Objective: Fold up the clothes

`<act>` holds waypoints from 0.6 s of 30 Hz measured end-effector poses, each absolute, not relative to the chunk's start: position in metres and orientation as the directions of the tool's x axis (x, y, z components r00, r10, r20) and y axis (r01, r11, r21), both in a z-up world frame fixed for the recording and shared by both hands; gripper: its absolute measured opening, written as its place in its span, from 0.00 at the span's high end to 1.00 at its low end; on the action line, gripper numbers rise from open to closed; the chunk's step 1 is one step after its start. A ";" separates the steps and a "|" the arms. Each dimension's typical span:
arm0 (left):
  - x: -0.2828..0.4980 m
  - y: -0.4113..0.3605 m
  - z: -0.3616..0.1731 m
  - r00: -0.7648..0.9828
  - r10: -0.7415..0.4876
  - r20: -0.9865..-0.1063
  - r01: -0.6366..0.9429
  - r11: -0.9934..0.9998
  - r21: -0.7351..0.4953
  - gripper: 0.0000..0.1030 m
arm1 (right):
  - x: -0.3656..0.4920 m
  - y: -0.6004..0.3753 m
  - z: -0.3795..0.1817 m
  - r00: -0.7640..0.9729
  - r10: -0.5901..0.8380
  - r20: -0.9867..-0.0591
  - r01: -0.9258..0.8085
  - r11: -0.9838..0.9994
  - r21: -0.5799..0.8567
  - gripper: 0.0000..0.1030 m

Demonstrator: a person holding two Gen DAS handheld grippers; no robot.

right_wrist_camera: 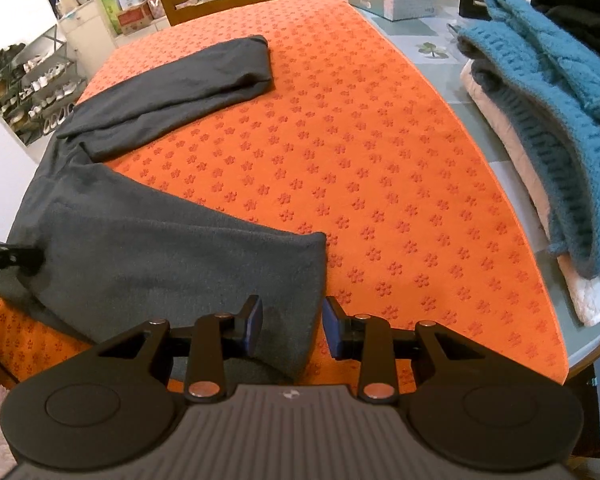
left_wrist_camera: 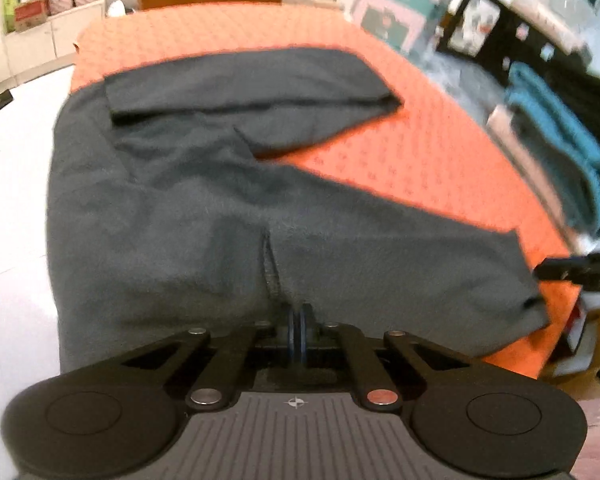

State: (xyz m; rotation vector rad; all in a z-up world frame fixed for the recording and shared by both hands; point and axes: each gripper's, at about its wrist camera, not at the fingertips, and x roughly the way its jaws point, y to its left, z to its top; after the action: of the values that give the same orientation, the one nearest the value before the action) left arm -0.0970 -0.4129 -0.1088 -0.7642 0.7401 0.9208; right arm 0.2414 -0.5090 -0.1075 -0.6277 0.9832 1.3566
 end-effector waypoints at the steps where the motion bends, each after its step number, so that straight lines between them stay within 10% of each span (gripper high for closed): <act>1: -0.102 -0.415 -0.103 0.412 0.420 -0.808 -0.888 0.383 -0.254 0.95 | 0.241 -0.509 -0.106 -0.061 0.508 -0.859 -0.976 0.151 0.159 0.63; 18: -0.181 -0.404 -0.117 0.294 0.432 -0.853 -0.954 0.193 -0.231 0.94 | 0.211 -0.502 -0.107 -0.063 0.501 -0.863 -0.984 0.112 0.137 0.63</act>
State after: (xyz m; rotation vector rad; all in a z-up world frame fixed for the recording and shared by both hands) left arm -0.1811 -0.4040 -0.1168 -0.8856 0.7310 1.1035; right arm 0.2114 -0.5016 -0.1066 -0.6698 0.9549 1.3784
